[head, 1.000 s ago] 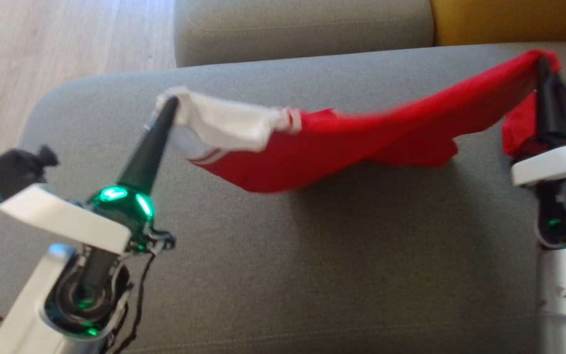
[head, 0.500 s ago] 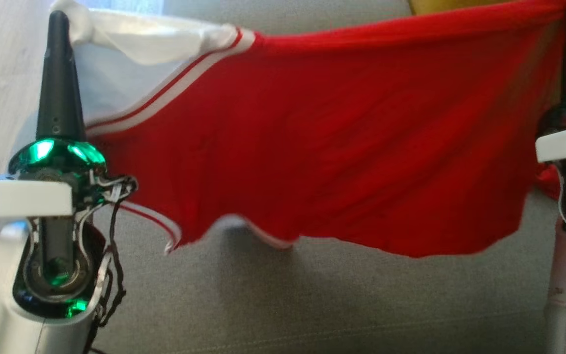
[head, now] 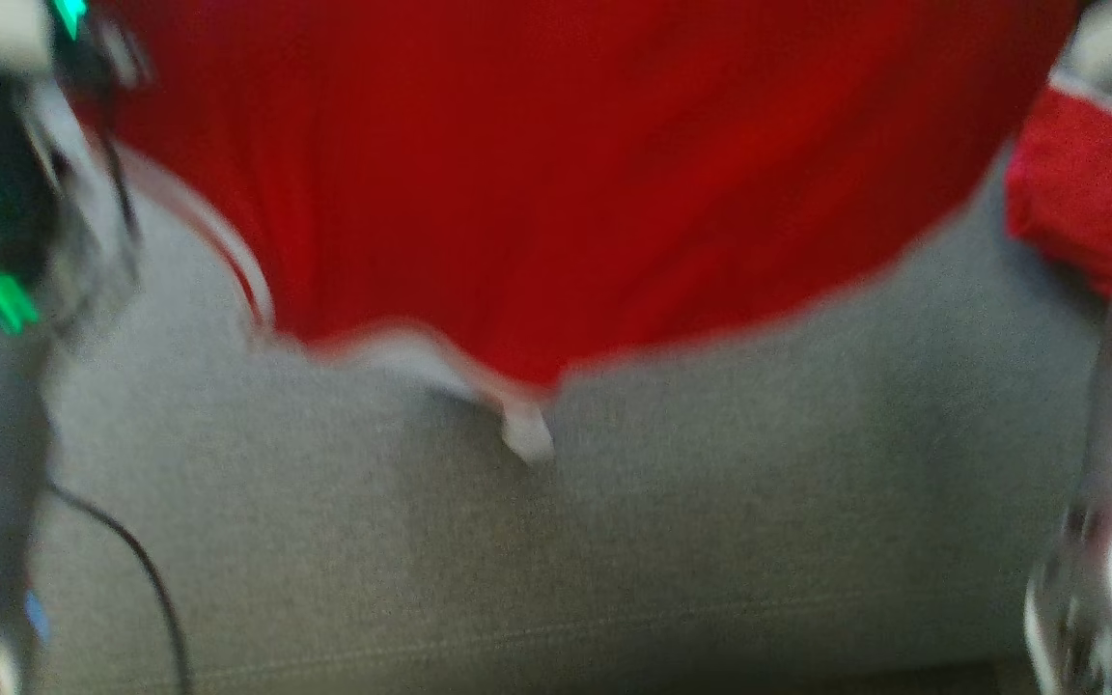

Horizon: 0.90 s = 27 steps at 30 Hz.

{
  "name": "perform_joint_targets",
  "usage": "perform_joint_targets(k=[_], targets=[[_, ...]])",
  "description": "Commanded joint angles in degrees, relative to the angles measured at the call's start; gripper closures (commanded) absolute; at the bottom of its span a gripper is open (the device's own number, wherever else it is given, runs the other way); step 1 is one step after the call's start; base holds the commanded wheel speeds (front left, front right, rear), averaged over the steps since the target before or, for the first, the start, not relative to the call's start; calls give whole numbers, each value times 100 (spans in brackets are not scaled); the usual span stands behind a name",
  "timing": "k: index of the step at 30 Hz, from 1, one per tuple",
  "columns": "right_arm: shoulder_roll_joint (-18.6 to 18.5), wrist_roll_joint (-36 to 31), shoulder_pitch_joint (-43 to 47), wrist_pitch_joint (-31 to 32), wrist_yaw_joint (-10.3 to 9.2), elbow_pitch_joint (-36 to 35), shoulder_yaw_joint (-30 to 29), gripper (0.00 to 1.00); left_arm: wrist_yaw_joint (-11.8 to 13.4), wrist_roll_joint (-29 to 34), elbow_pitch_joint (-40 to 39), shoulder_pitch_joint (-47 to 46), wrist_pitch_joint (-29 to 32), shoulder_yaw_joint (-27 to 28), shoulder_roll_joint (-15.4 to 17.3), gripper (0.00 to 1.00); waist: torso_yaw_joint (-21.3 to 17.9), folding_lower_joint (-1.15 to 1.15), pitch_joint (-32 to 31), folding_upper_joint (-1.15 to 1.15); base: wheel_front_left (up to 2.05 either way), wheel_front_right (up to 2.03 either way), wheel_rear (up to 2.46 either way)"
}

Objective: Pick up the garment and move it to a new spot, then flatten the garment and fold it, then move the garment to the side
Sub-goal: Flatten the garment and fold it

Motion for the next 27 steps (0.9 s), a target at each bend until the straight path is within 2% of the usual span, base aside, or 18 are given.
perform_joint_targets(k=[1, 3, 6, 10, 14, 20, 23, 27], targets=[[17, -117, -607, 39, -2, -9, 132, 100, -20, 155, 65, -610, 81, 153, 306, 100, 19, -1, 813, 0, 0, 0, 0], [17, -313, -1442, -47, -2, 522, 201, 100, -140, 484, 651, -1477, 216, -39, 444, 100, 7, -1, 1251, 0, 0, 0, 0], [17, -500, -2649, -510, -2, 1310, 338, 100, -386, 936, 1593, -2748, 169, -242, 453, 100, 19, -1, 1764, 0, 0, 0, 0], [17, -637, -3900, -1568, -2, 2367, 148, 100, -711, 1512, 2762, -4131, -405, -344, 330, 100, 77, -1, 2163, 0, 0, 0, 0], [17, -764, -4491, -2487, -2, 3287, 34, 100, -1065, 1906, 3525, -4819, -852, -404, 115, 100, 169, -1, 2236, 0, 0, 0, 0], [17, -587, -4281, -2771, -2, 4153, 183, 100, -1581, 2383, 4061, -4639, -973, -463, -109, 100, 345, -1, 2156, 0, 0, 0, 0], [17, -298, -3845, -2783, -2, 4523, 317, 100, -1760, 2736, 4073, -4123, -977, -561, -133, 100, 427, -1, 2044, 0, 0, 0, 0], [-34, 9, -3025, -2648, -2, 4967, 917, 100, -1941, 3158, 4104, -3036, -978, -954, -92, 100, 525, -1, 1762, 0, 0, 0, 0]])
